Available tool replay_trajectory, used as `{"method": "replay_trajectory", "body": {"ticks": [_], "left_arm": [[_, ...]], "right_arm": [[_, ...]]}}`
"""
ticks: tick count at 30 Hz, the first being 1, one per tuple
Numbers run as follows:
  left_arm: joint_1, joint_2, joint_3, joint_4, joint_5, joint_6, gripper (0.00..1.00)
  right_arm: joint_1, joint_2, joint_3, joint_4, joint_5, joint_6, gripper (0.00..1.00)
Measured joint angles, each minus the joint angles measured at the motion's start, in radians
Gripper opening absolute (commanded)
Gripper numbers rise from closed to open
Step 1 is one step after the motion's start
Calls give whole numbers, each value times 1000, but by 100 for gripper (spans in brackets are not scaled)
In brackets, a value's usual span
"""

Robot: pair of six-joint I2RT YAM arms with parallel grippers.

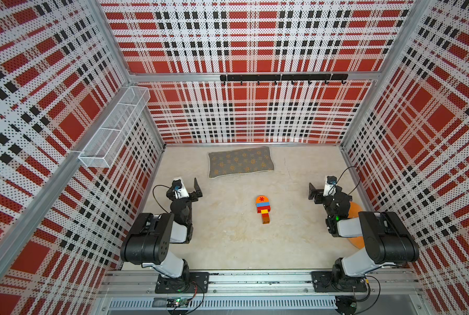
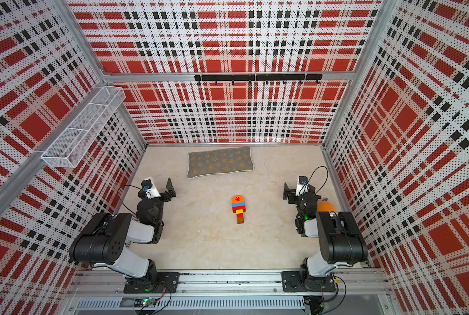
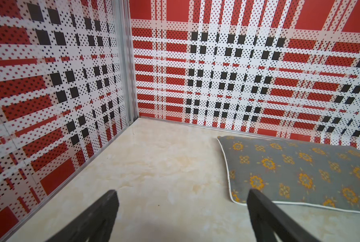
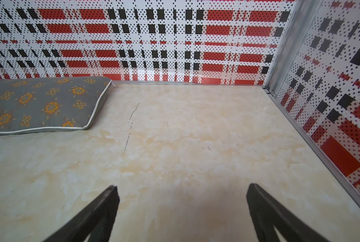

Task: Assemble an ice cream with lego
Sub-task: Reset both arms

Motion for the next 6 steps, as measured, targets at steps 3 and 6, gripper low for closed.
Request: {"method": "replay_trajectory", "body": {"ticks": [3, 6], "left_arm": [[0, 0, 0, -7, 3, 0, 99], [0, 0, 0, -6, 4, 0, 99]], "right_arm": [[0, 0, 0, 0, 0, 0, 100], [0, 0, 0, 0, 0, 0, 100]]}}
